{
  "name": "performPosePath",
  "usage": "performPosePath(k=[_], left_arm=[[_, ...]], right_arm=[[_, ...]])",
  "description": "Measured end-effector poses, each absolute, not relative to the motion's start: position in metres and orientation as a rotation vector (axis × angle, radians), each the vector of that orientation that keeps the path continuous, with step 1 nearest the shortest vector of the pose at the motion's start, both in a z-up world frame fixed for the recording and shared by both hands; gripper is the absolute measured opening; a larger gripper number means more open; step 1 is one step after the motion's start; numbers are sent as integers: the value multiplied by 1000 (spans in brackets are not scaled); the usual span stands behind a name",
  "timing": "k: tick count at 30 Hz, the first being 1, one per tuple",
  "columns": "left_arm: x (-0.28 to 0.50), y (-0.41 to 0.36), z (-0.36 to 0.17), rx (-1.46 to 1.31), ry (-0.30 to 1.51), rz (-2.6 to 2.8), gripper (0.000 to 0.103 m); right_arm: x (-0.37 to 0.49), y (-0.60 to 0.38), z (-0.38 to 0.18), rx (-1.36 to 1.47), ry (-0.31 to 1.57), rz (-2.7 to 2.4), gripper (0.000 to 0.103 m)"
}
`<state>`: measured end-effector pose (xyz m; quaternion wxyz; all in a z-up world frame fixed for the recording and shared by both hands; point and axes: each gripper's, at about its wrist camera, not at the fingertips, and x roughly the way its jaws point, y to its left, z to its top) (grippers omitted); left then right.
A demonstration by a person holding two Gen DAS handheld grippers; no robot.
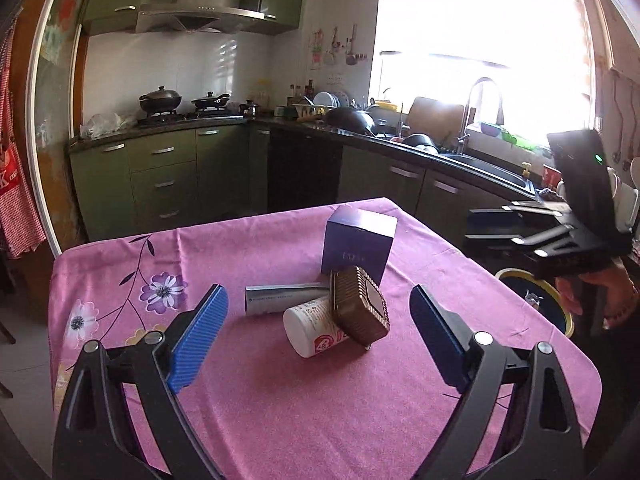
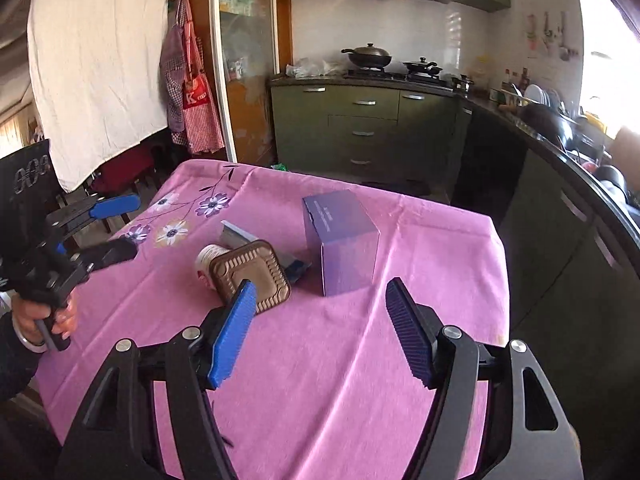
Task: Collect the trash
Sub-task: 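Reach the right gripper to the purple Radiant Lazy Cream box and close, then carry the purple box with the right gripper over the bin and release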
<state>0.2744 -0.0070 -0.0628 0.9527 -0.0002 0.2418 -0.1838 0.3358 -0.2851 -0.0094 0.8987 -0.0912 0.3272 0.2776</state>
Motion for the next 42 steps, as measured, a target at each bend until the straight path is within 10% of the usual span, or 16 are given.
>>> performPosePath(k=[18,25,42], left_arm=[[282,-17,-82,-15,583,-435,88],[280,-24,-85,5,592,-448,88],[279,-28,-87,29,595,-445,88]], right_arm=[[464,-207,-75,-314,839,604,69],[465,-205,-78,-275,854,608,54],[356,-356,-15,-116,764,324,53]])
